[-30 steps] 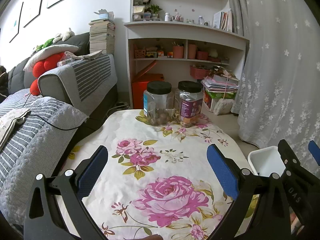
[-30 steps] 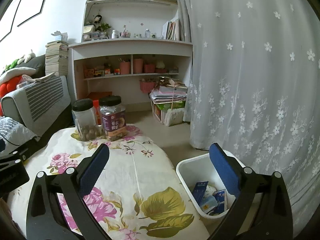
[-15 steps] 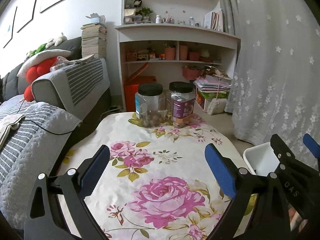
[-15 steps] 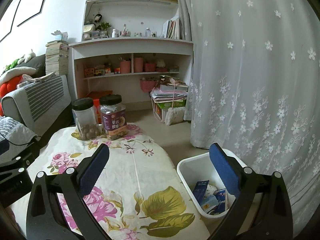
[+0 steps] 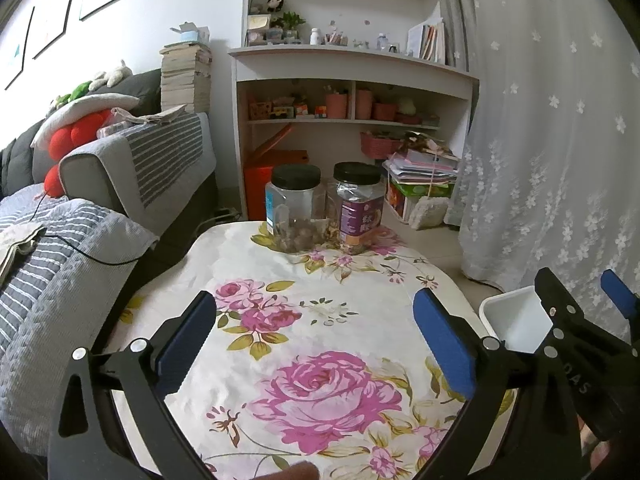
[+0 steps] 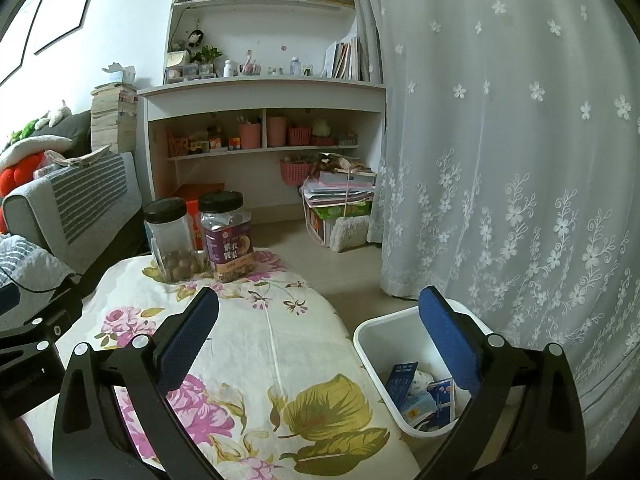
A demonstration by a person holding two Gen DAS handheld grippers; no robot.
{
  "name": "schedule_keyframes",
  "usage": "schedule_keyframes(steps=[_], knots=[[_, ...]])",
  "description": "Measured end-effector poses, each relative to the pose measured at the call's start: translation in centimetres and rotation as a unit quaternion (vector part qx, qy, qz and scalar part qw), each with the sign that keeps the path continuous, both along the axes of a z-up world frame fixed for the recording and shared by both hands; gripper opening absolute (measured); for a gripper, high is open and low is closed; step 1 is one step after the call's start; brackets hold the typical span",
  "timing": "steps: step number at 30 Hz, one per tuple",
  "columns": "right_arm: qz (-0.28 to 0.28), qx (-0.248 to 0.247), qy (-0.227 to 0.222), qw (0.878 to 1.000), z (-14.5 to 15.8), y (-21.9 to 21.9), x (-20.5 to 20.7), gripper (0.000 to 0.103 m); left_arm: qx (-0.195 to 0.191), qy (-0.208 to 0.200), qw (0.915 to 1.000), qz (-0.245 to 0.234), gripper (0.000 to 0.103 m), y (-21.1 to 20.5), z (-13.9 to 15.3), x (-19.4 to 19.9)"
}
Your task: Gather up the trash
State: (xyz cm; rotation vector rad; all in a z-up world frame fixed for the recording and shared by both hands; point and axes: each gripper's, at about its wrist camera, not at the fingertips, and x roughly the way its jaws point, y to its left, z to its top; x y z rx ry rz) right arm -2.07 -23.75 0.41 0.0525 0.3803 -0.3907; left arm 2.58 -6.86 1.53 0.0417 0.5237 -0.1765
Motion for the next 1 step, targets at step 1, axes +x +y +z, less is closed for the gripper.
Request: schedule_keyframes(steps=[1], knots=[[0.0,0.001,-0.001,1.0,0.0,-0.01,0.02,0.096,-0.001,0.001,1.0,0.002,0.096,-0.01,-0.01,0.03]])
